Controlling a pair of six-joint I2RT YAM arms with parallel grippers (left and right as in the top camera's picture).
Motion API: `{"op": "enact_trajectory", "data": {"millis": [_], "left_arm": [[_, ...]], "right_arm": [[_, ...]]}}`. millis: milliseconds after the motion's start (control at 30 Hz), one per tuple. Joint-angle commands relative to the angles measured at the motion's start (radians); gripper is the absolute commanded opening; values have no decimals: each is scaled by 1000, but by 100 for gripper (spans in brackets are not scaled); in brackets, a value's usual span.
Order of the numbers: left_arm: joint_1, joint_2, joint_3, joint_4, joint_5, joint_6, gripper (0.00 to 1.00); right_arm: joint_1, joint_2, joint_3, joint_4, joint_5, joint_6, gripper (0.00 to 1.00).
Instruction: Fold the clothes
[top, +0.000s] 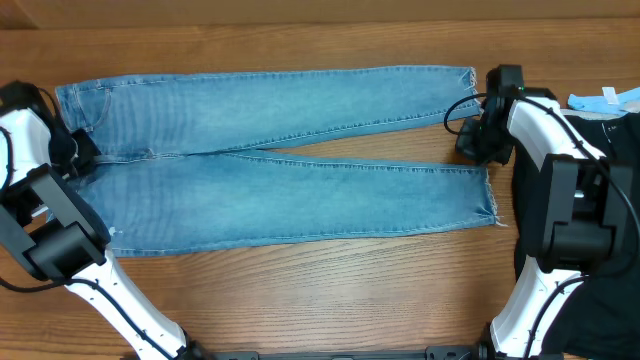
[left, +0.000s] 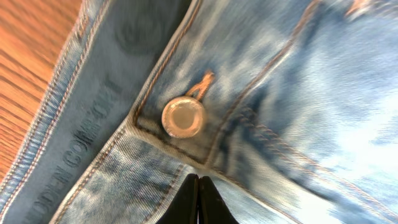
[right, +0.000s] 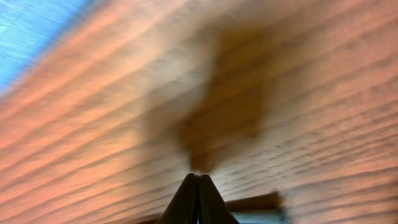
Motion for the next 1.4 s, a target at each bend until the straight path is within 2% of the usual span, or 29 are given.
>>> {"op": "enact_trajectory", "data": {"millis": [0,67,167,267,433,500,700,833,1033,1133,1233,1367], "left_arm": [[-4,-97,119,-31,191,-18,10],[-29,-166,128,-41,254,-23,13],[-68,-220,128,-67,247,-36,13],[-74,-221,127,-163,237,-38,10],[-71,-221,127,-246,164,-35,4],[-71,-221,127,-261,145,-36,4],[-70,-221,127,-329,-93,-104,7],[-70,-221,127,-403,-125,-137,6],[-53,-221,127,-455,-139,-169,4],[-26,-221,125,-480,-116,-200,4],[-24,-222,125,-509,-63,-189,4],[-28,-241,125,-543,-30,-189,4]], "right_arm": [[-3,-25,144,45,-169,-45,4],[-3,-18,145,137,-171,-45,4],[0,16,142,274,-171,-45,4],[8,90,142,398,-171,-45,4],[8,211,142,444,-169,-45,4],[5,210,142,372,-142,-45,4],[4,208,145,89,138,-45,4],[0,195,158,-1,177,-45,4],[-1,81,244,-93,171,-32,4],[-1,25,294,-240,166,52,4],[-1,25,294,-397,77,62,4],[-1,-2,294,-556,68,122,4]]}}
